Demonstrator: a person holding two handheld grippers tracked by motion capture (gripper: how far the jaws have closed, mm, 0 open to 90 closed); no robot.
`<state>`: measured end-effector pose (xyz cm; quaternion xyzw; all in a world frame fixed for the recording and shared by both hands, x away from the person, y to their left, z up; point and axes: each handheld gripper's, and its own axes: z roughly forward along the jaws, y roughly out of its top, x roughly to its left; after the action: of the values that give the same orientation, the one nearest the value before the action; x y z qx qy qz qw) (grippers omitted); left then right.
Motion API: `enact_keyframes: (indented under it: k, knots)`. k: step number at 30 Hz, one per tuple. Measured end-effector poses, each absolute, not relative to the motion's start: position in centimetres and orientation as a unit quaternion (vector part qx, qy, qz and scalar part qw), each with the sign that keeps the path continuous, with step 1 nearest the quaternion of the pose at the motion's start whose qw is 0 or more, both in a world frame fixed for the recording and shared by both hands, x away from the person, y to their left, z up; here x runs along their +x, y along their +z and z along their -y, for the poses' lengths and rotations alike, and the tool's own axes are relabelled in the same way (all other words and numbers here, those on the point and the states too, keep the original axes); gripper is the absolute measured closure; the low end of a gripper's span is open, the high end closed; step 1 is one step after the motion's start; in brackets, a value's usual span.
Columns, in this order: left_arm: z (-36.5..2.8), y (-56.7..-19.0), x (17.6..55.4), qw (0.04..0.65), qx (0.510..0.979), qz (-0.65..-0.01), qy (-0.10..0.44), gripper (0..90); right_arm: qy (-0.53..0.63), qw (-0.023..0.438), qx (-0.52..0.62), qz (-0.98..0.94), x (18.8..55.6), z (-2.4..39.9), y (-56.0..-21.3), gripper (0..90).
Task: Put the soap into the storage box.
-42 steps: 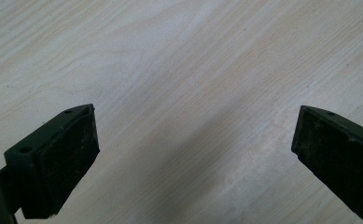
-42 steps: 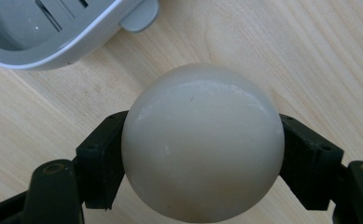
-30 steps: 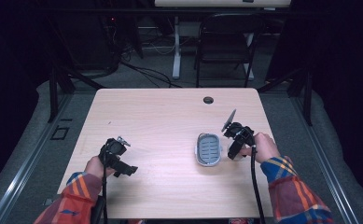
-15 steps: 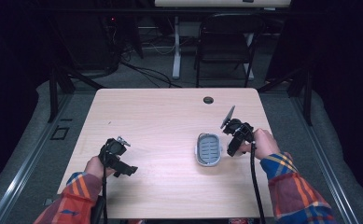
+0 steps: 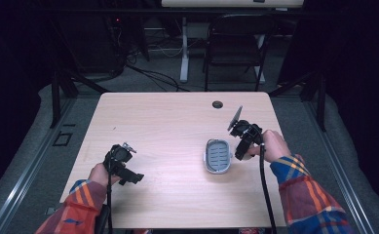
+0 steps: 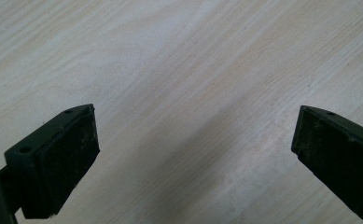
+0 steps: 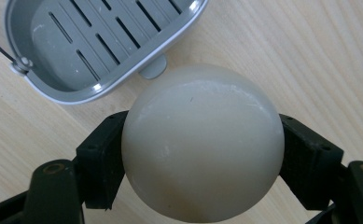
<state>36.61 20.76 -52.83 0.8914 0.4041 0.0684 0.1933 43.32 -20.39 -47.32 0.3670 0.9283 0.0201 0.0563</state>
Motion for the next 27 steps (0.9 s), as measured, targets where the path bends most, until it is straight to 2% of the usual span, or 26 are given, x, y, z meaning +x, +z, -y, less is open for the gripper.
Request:
enact_keyframes:
  k: [27]
  knots:
    - [-20.7, -52.9, 36.7, 0.19, 0.892, -0.403, 0.068, 0.5, 0.029, 0.063, 0.331, -0.941, 44.2, 16.2, -44.9, 24.6]
